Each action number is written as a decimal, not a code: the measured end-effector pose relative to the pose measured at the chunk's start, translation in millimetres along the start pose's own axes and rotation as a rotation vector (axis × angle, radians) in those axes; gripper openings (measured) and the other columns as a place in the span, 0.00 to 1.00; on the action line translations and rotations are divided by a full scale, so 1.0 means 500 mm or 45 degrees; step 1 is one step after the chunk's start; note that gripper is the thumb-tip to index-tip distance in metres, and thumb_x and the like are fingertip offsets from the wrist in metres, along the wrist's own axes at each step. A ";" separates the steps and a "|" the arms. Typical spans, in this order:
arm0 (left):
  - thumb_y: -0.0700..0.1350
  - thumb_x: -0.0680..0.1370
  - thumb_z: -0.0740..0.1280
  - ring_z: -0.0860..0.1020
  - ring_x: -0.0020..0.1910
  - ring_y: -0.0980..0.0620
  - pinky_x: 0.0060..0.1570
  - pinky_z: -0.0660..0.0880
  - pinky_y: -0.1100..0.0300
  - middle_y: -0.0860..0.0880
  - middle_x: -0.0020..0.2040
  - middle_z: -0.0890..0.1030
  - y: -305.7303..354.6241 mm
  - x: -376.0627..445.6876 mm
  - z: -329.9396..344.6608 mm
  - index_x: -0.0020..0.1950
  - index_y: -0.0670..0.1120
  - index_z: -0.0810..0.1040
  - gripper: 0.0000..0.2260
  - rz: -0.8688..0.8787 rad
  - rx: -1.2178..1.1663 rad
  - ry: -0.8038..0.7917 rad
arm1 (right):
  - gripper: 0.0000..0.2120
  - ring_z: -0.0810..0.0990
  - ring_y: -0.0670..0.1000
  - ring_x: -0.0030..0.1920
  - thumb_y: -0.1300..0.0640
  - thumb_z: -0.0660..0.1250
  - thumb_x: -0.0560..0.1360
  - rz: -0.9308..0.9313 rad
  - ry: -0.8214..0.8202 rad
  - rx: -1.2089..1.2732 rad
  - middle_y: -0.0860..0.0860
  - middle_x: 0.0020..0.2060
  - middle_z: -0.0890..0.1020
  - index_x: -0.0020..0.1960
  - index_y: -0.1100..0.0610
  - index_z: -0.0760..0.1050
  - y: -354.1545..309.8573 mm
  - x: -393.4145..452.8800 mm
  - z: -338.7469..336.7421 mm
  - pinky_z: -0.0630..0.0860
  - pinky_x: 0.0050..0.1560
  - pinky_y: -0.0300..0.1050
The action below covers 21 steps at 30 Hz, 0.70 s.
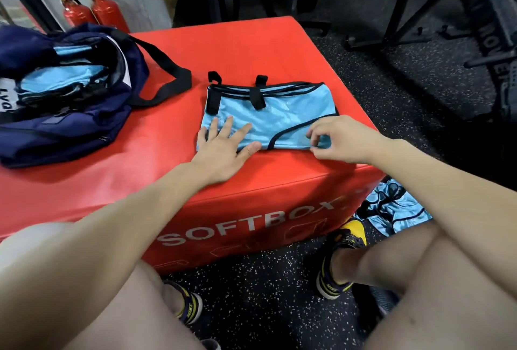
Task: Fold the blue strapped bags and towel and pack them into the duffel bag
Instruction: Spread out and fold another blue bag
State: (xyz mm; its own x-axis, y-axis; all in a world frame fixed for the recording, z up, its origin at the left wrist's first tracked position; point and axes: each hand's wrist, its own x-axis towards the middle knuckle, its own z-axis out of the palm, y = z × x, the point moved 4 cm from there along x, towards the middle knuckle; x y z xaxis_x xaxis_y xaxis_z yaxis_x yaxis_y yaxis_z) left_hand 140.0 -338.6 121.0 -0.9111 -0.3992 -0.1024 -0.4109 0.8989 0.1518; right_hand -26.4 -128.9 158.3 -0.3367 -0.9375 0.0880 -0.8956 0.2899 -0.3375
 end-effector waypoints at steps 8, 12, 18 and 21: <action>0.64 0.82 0.41 0.44 0.81 0.40 0.76 0.39 0.37 0.45 0.82 0.53 -0.079 0.109 -0.027 0.81 0.62 0.51 0.26 0.148 0.226 0.077 | 0.05 0.73 0.43 0.40 0.51 0.70 0.73 0.009 0.050 0.002 0.42 0.41 0.76 0.42 0.50 0.76 -0.081 0.021 0.043 0.76 0.45 0.46; 0.57 0.85 0.49 0.44 0.80 0.37 0.76 0.40 0.38 0.43 0.81 0.56 -0.052 0.087 -0.027 0.79 0.57 0.62 0.22 0.002 0.038 0.235 | 0.08 0.77 0.48 0.46 0.44 0.68 0.73 -0.011 -0.011 -0.111 0.44 0.47 0.77 0.46 0.48 0.76 -0.092 0.029 0.041 0.76 0.48 0.48; 0.67 0.81 0.50 0.42 0.78 0.30 0.73 0.39 0.32 0.38 0.81 0.48 0.024 0.095 -0.009 0.81 0.58 0.56 0.30 -0.420 -0.173 0.094 | 0.10 0.78 0.49 0.44 0.42 0.65 0.72 -0.008 -0.130 -0.252 0.44 0.47 0.75 0.46 0.46 0.72 -0.064 0.018 0.025 0.76 0.45 0.49; 0.67 0.81 0.48 0.40 0.78 0.30 0.73 0.37 0.31 0.38 0.81 0.45 0.019 0.113 -0.010 0.82 0.58 0.50 0.31 -0.344 -0.123 0.016 | 0.07 0.78 0.49 0.43 0.45 0.64 0.72 -0.010 -0.130 -0.207 0.45 0.44 0.75 0.44 0.48 0.72 -0.061 0.016 0.032 0.77 0.45 0.49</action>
State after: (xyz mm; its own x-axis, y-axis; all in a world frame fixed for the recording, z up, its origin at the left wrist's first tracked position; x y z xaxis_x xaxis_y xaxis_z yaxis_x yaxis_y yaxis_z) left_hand 84.5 -353.3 121.4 -0.7680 -0.6250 -0.1398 -0.6397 0.7383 0.2139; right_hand 2.8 -148.3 154.1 -0.3059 -0.9520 -0.0080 -0.9359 0.3022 -0.1809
